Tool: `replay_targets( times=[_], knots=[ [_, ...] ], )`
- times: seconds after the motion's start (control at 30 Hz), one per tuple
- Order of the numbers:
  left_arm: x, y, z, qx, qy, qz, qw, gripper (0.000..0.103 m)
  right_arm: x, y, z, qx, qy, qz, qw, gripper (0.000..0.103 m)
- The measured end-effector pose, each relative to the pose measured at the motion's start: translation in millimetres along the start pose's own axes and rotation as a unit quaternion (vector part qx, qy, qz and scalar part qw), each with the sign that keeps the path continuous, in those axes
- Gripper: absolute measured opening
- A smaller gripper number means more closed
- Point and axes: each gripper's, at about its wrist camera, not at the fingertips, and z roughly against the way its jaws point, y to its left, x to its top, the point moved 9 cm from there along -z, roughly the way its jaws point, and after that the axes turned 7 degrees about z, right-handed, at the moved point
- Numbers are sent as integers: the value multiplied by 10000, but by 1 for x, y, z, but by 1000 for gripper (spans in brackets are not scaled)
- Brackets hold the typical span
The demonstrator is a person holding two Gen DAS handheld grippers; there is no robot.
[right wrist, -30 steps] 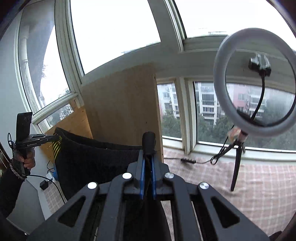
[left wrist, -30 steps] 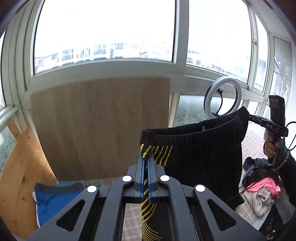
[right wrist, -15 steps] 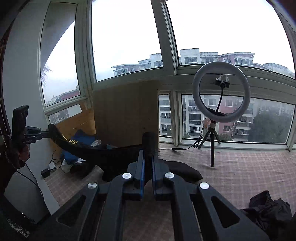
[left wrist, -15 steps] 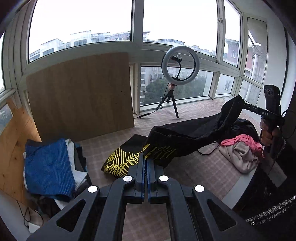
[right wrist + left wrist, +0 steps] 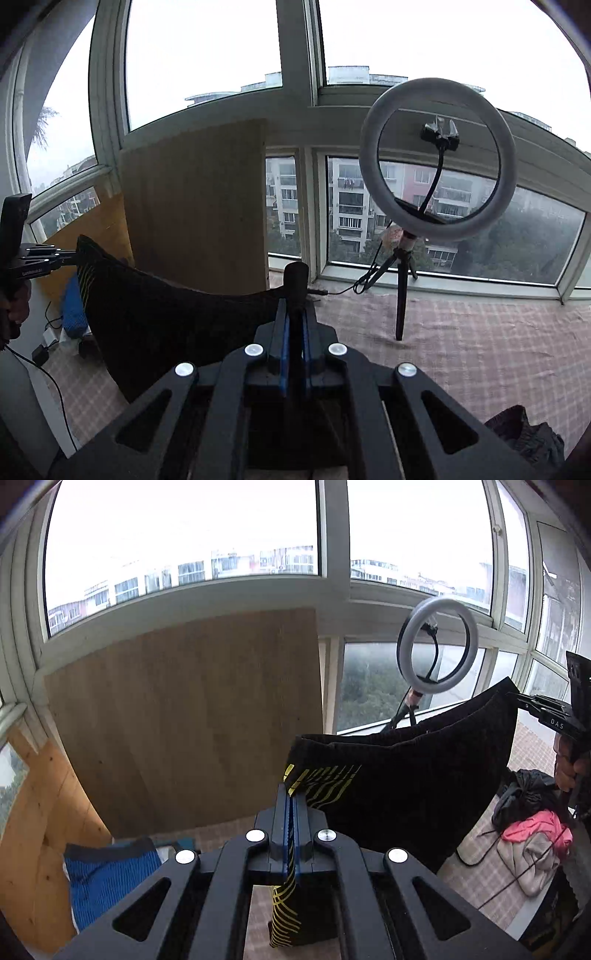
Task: Fold clothes
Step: 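Lift the pants by the waistband with both tools and shake them out, then lower the pants flat onto the bedspread and open both tools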
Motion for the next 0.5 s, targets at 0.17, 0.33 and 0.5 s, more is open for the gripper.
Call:
replay_targets(
  times=[0.17, 0.33, 0.5],
  knots=[
    [-45, -11, 13, -135, 201, -172, 9996, 1, 98, -13, 67, -205, -1054, 370, 9935, 5],
    [-120, -26, 34, -376, 566, -291, 9973, 1, 71, 7, 117, -145, -1305, 664, 9891, 6],
    [-195, -42, 57, -616, 930, -410, 9929, 1, -52, 34, 113, -26, -621, 546, 9966, 6]
  ],
)
